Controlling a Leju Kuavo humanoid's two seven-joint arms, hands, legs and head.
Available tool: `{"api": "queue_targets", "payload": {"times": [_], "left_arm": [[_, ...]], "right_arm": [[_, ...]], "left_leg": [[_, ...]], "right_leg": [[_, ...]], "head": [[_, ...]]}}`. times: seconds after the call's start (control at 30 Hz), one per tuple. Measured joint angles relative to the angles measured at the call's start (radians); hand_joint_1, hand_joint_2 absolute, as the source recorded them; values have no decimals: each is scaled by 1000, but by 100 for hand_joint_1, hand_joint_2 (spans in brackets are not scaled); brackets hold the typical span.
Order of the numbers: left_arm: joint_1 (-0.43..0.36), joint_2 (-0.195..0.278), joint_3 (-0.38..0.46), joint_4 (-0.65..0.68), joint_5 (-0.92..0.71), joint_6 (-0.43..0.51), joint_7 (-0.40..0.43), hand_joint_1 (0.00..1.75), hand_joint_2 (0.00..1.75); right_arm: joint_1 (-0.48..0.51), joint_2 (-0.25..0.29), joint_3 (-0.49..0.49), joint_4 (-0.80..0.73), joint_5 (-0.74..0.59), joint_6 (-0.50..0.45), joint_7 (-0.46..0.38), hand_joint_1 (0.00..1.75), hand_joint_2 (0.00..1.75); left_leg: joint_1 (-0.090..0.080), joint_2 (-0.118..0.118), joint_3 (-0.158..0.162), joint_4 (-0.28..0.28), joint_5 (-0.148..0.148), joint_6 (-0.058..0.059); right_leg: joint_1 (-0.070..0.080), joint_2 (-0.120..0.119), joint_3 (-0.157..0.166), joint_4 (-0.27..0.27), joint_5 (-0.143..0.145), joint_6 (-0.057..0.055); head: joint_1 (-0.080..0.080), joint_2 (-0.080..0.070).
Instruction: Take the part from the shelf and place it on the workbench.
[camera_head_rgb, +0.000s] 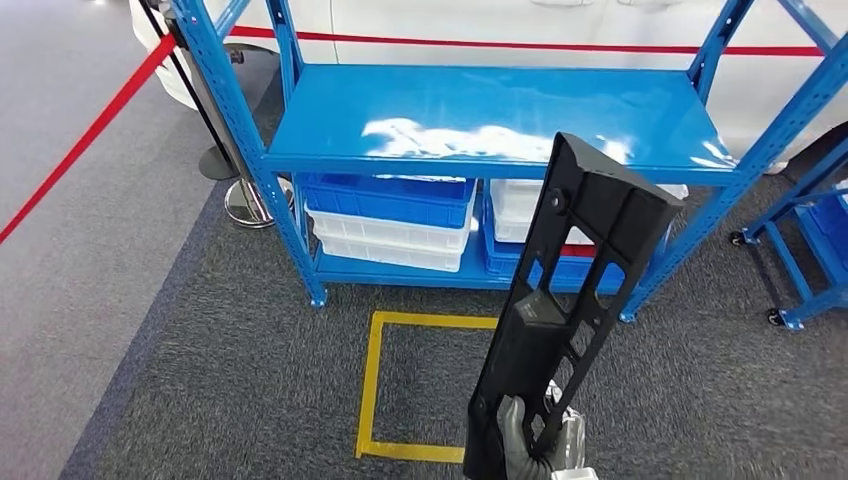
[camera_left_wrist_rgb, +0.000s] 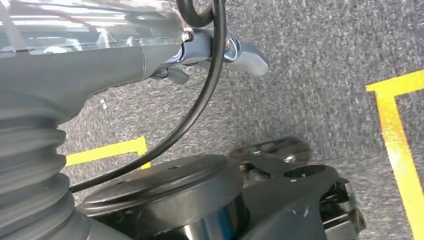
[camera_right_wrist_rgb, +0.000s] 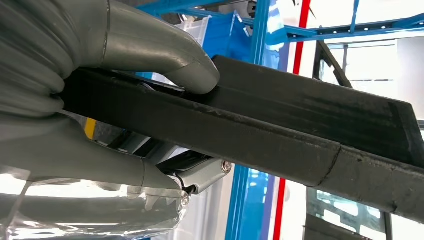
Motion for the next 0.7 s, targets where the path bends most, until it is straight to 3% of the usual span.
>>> {"api": "queue_targets", "payload": {"times": [0.03, 0.07, 0.1, 0.13, 0.2, 0.27, 0.33, 0.4, 0.43, 0.47, 0.53, 0.57, 0.6, 0.63, 0.67, 0.7], "left_arm": [[-2, 1, 0, 0, -1, 0, 1, 0, 175], [-3, 2, 0, 0, -2, 0, 2, 0, 175], [-4, 2, 0, 0, -3, -1, 4, 0, 175], [-4, 2, 0, 0, -5, -1, 6, 0, 175], [-4, 3, -2, 0, -10, -4, 10, 0, 175], [-2, 4, -5, 0, -15, -6, 11, 0, 175], [0, 3, -7, 0, -18, -8, 11, 0, 175], [3, 2, -7, 1, -21, -11, 11, 0, 175], [2, 2, -8, 1, -21, -13, 11, 0, 175], [2, 1, -8, 2, -22, -14, 11, 0, 175], [1, 1, -8, 3, -23, -15, 10, 0, 175], [0, 1, -8, 3, -24, -15, 10, 0, 175], [-1, 1, -8, 3, -24, -15, 10, 0, 175], [-2, 1, -8, 3, -25, -15, 10, 0, 175], [-3, 1, -8, 3, -25, -14, 10, 0, 175], [-5, 1, -8, 3, -26, -14, 11, 0, 175]], "right_arm": [[0, 0, 1, 0, 0, -1, 1, 175, 175], [0, 0, 2, 0, 0, -2, 2, 175, 175], [-1, 0, 2, 0, 0, -3, 4, 175, 175], [-1, -1, 3, 0, -1, -5, 6, 175, 175], [-1, -1, 4, 0, -2, -8, 10, 175, 175], [-2, -1, 4, -2, -2, -11, 12, 175, 175], [-3, -1, 5, -3, -2, -13, 12, 175, 175], [-4, -2, 7, -3, -2, -15, 13, 175, 175], [-4, -3, 7, -3, -2, -16, 14, 175, 175], [-3, -4, 7, -4, -2, -18, 14, 175, 175], [-3, -6, 7, -5, -2, -20, 15, 175, 175], [-2, -7, 7, -5, -2, -20, 16, 175, 175], [-2, -8, 7, -5, -2, -20, 16, 175, 175], [-1, -8, 7, -5, -3, -21, 17, 175, 175], [-1, -8, 7, -5, -3, -21, 17, 175, 175], [-1, -8, 7, -5, -4, -22, 17, 175, 175]], "left_leg": [[1, 0, -10, 63, -47, -3], [1, 0, -13, 120, -70, -6], [1, 0, -7, 156, -67, -7], [2, 0, 13, 160, -42, -8], [3, 0, 96, 72, 9, -7], [1, -1, 189, -65, -2, 0], [-3, -3, 221, -129, -24, 10], [-1, -1, 207, -134, -10, 25], [1, 2, 196, -135, 1, 33], [3, 5, 183, -137, 14, 41], [3, 8, 150, -136, 39, 50], [2, 10, 133, -135, 52, 51], [2, 11, 116, -133, 65, 51], [2, 11, 99, -130, 76, 49], [2, 11, 82, -126, 87, 46], [2, 11, 67, -121, 96, 43]], "right_leg": [[1, -2, -16, 3, 10, -2], [2, -3, -33, 8, 21, -2], [3, -4, -51, 14, 30, -1], [4, -4, -70, 23, 39, 0], [4, -4, -109, 44, 54, 6], [6, -3, -134, 64, 65, 14], [7, -3, -144, 70, 81, 25], [6, -1, -149, 70, 93, 36], [4, 2, -156, 79, 77, 42], [3, 5, -167, 103, 42, 47], [-2, 8, -195, 203, -63, 55], [-5, 8, -206, 265, -99, 58], [-6, 8, -209, 315, -110, 60], [-7, 8, -200, 340, -95, 61], [-8, 8, -173, 329, -64, 61], [-8, 8, -128, 282, -34, 59]], "head": [[-2, 0], [-2, 0], [-2, 0], [-2, 0], [-3, 0], [-3, 0], [-4, 0], [-6, 0], [-5, 0], [-2, 0], [3, 0], [5, 0], [5, 0], [5, 0], [4, 0], [4, 0]]}}
